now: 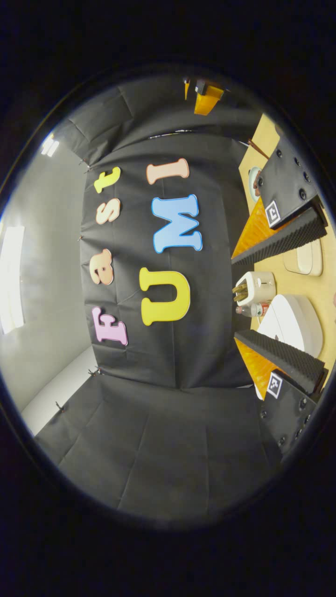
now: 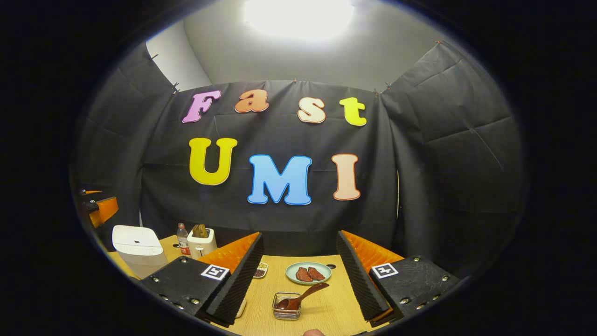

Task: Close the left gripper, press the button to open the rice cooker; take a wooden spoon from the chopstick holder with the right hand, scoop a spoonful of rice and pour it into the rice cooker, then put the wooden spoon back into the chopstick holder.

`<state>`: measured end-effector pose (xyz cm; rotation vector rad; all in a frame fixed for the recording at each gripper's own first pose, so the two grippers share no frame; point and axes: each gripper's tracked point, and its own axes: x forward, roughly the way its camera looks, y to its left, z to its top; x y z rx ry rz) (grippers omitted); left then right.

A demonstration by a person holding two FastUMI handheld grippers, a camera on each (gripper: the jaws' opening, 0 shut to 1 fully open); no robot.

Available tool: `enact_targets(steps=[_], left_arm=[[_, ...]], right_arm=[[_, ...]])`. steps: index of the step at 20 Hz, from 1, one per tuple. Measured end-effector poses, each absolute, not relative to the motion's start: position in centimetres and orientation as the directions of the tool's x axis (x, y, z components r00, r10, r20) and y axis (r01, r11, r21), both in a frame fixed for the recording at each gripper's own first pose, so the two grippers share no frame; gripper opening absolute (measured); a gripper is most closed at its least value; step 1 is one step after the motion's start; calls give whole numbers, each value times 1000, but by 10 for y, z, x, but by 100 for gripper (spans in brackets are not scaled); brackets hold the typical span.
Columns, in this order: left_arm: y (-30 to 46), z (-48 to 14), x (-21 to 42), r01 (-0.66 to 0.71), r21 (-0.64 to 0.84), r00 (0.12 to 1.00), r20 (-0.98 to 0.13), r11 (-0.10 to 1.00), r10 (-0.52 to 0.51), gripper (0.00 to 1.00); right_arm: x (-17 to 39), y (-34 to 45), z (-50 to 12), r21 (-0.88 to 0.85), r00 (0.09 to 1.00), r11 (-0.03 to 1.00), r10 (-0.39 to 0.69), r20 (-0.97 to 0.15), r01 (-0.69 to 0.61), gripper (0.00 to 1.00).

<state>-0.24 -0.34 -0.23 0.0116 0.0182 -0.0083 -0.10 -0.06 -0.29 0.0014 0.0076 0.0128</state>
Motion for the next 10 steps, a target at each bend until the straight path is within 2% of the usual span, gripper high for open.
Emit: enact_targets(steps=[2, 5, 10], left_arm=[[-3, -2, -3, 9, 12, 1000, -18, 1000, -9, 96], [-4, -2, -3, 14, 12, 1000, -19, 1000, -14, 99], [-7, -1, -6, 45, 4, 999, -23, 999, -45, 99]], right_arm=[[-2, -1, -2, 6, 1000, 1000, 13, -6, -13, 95], [-2, -1, -3, 2, 1000, 1000, 15, -8, -15, 95], [-5, 0, -4, 2, 1000, 1000, 19, -11, -19, 95]])
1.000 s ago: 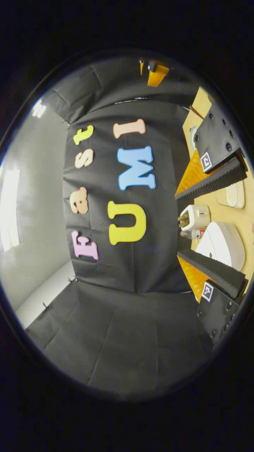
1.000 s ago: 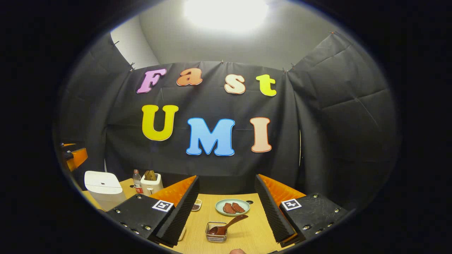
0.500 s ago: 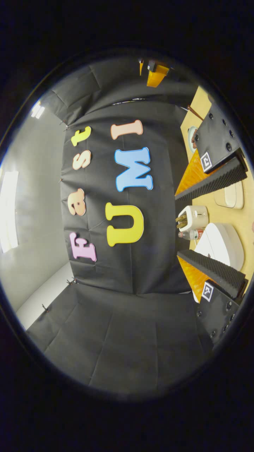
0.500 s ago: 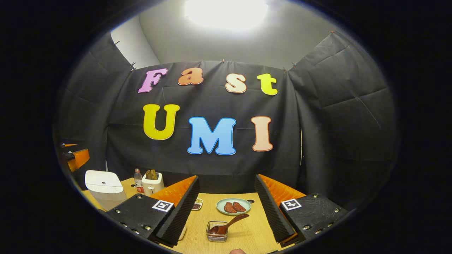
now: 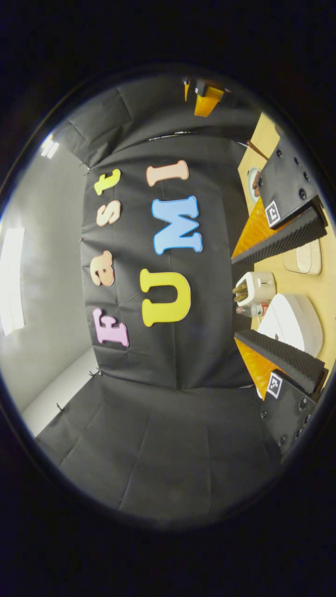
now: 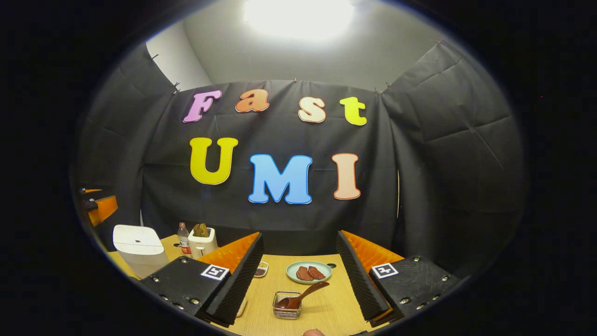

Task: Close the left gripper, press the button to open the rice cooker; take a wooden spoon from the chopstick holder with the right hand, scoop a spoonful of rice and pour it into the rice cooker, then put the wooden spoon back into the chopstick holder.

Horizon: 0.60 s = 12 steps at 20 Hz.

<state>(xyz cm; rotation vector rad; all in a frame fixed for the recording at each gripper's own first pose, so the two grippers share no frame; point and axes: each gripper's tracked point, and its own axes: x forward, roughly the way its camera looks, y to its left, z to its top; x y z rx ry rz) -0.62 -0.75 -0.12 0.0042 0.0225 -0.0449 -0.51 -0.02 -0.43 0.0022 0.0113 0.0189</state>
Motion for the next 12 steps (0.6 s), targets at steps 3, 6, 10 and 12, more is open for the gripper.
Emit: enact_targets(steps=[3, 6, 10, 12], left_arm=[[-9, -2, -12, 70, 13, 997, -28, 997, -69, 85], [-3, 4, -11, 48, 33, 999, -12, 998, -48, 59], [2, 1, -11, 45, 34, 999, -20, 998, -44, 29], [14, -5, -11, 14, 31, 999, -30, 999, -13, 15]], right_arm=[[-4, 4, -5, -8, 999, 1000, 30, -16, -30, 95], [-6, 11, -2, -7, 999, 999, 45, -3, -45, 95], [-6, 20, -1, -21, 997, 997, 71, 8, -70, 95], [-8, 23, 2, -25, 997, 997, 72, 19, -71, 95]])
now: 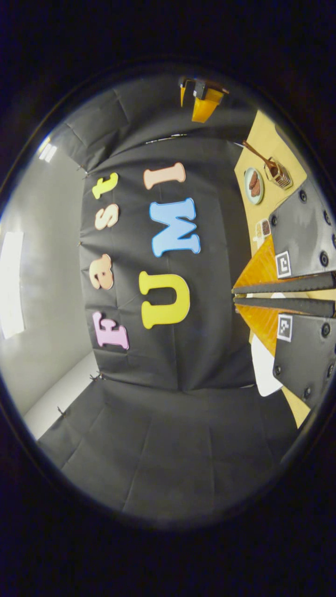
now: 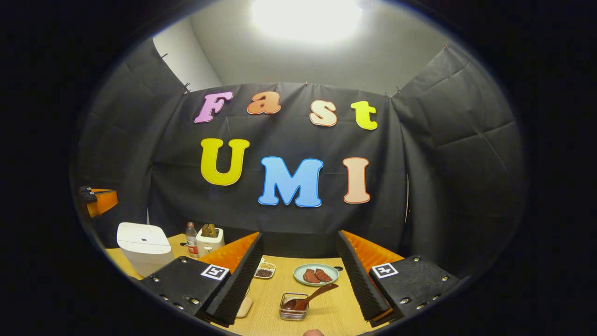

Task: Close the left gripper, press the button to open the rice cooker; take a wooden spoon from the chopstick holder with the right hand, scoop a spoonful of rice and pour it into the rice cooker, then put the wooden spoon back into the chopstick holder.

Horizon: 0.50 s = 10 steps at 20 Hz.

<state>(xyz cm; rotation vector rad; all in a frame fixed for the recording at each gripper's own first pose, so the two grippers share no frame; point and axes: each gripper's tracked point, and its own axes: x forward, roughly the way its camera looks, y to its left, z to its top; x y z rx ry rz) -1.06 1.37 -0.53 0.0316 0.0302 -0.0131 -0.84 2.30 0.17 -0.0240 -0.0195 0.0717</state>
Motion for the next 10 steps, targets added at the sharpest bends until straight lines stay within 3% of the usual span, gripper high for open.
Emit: enact_targets(steps=[1, 10], left_arm=[[15, -2, -12, 19, 29, 999, -30, 999, -18, 10], [64, -18, 20, 11, 3, 998, -57, 1000, -11, 11]], right_arm=[[-8, 25, 4, -22, 997, 997, 73, 23, -73, 95], [-16, 33, 4, -13, 999, 999, 46, 20, -46, 95]])
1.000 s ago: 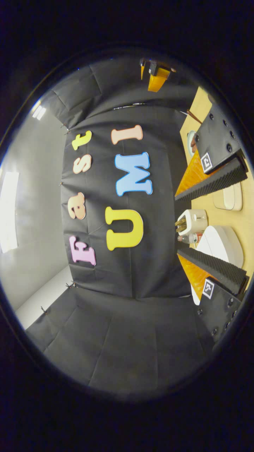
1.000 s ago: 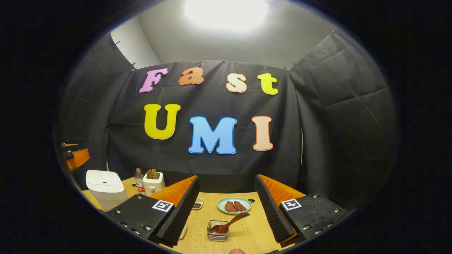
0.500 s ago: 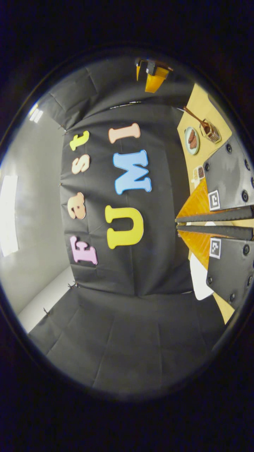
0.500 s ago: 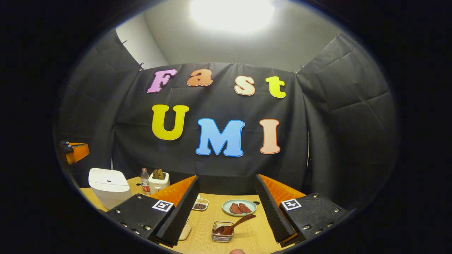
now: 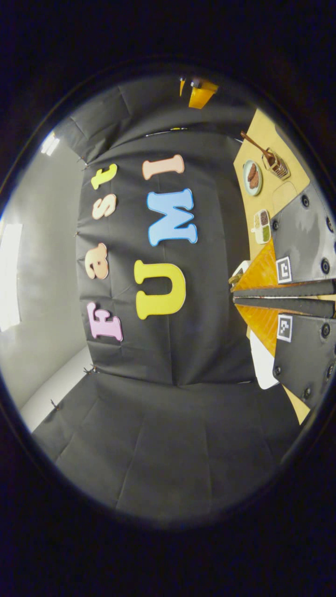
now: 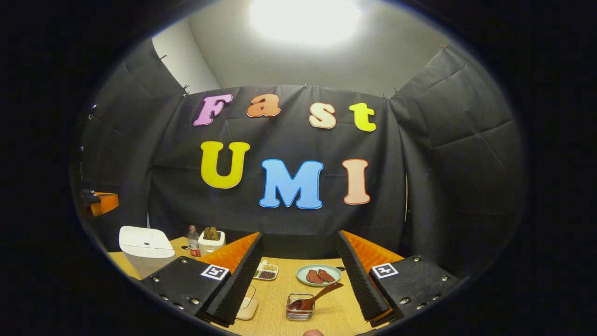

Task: Close the left gripper, press the button to open the rice cooker; take a wooden spoon from the chopstick holder with the right hand, scoop a spoonful of rice and pour it into the rice cooker, then put the wooden spoon back into the chopstick holder.

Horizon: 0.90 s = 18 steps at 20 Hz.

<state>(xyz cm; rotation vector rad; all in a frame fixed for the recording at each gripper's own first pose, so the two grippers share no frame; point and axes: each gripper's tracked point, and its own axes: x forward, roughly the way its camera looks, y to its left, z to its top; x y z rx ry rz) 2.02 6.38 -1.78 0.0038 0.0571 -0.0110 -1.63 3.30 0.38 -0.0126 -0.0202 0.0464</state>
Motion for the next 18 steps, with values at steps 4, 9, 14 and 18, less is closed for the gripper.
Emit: enact_targets(steps=[4, 9, 14, 18], left_arm=[[91, -39, 46, 2, -31, 996, -90, 1000, -5, 11], [110, -81, 73, 10, -70, 988, -153, 997, -20, 11], [115, -124, 95, 41, -74, 974, -220, 996, -57, 12], [120, -163, 116, 41, -99, 958, -279, 994, -67, 10]], right_arm=[[-22, 33, 3, -24, 1000, 1000, 15, 12, -14, 95], [-29, 27, 2, -52, 999, 998, -35, 1, 35, 95], [-40, 22, -5, -71, 996, 994, -87, -24, 85, 95], [-44, 22, -6, -77, 993, 991, -114, -38, 111, 95]])
